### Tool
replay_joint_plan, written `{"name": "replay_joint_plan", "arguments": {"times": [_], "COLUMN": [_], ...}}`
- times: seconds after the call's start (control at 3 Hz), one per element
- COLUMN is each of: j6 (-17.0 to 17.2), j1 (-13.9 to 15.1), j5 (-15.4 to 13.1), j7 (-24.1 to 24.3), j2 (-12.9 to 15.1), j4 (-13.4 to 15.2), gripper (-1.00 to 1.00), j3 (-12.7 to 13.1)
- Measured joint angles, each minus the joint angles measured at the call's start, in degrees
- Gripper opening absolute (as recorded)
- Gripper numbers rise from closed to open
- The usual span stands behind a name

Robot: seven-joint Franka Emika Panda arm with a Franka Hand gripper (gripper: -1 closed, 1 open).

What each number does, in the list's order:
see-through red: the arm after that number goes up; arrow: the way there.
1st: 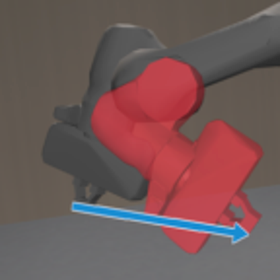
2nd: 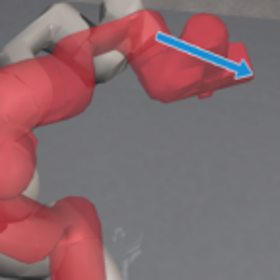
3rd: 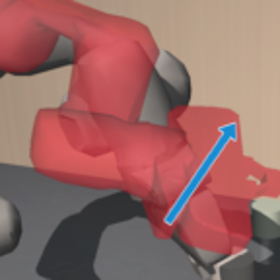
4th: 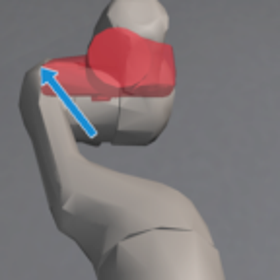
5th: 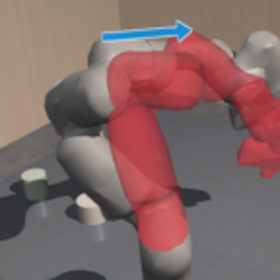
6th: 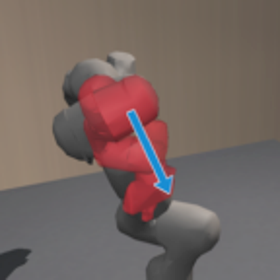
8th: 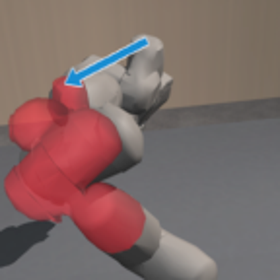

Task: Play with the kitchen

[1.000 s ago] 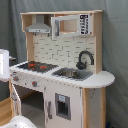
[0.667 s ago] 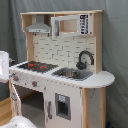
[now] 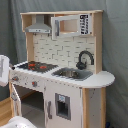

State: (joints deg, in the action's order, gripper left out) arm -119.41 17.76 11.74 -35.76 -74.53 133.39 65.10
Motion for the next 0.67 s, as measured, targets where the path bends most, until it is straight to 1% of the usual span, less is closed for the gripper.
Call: {"name": "replay_joint_plan", "arguments": {"times": [0.67], "j6": [5.0], "j1": [-4.2], "j5": [7.4], "j7": [-8.4], "j2": [0.1], "j4": [5.2], "gripper": [1.0], "j3": [-2.4]}}
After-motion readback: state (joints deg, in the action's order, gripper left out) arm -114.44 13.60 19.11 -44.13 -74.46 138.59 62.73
